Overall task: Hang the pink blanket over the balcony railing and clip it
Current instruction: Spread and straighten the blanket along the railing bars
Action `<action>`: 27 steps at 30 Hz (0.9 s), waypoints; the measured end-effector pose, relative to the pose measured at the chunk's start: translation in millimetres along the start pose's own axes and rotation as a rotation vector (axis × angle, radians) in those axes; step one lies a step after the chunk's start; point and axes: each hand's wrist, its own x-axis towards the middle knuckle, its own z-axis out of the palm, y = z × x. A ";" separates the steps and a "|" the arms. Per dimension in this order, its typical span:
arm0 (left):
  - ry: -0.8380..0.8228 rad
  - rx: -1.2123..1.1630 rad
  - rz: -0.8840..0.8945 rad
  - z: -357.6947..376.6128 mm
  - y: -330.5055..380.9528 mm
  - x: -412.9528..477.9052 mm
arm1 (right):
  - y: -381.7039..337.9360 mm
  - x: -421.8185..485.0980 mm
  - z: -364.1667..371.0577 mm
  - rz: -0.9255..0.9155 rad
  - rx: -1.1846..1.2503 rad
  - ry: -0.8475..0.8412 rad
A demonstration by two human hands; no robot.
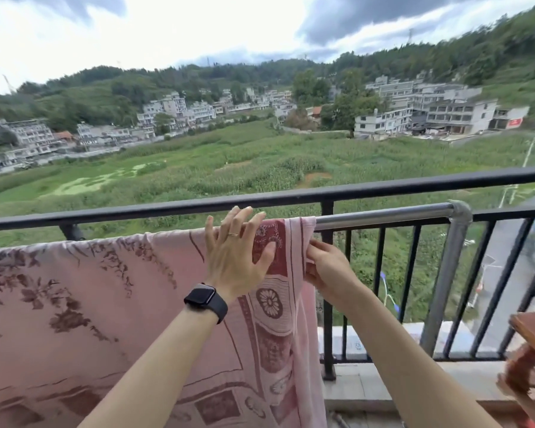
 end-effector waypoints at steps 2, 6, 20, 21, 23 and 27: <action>0.023 -0.011 0.028 -3.6 13.5 -2.1 | 5.3 -3.7 5.6 -0.018 -0.069 -0.059; 0.051 0.017 0.133 -13.5 17.6 -8.4 | 8.2 -10.3 12.4 -0.036 -0.009 -0.095; -0.131 -0.454 -0.110 -79.6 -85.7 -19.9 | 10.2 -32.3 126.8 -0.019 -0.092 -0.169; -0.134 -0.464 -0.095 -78.8 -89.4 -20.2 | 11.4 -34.2 129.4 -0.026 -0.078 -0.153; -0.153 -0.447 -0.078 -79.4 -90.5 -23.5 | 11.3 -35.4 129.4 -0.055 -0.118 -0.077; -0.077 -0.343 -0.045 -68.2 -89.2 -30.6 | 1.8 -44.7 119.2 -0.278 -0.279 0.068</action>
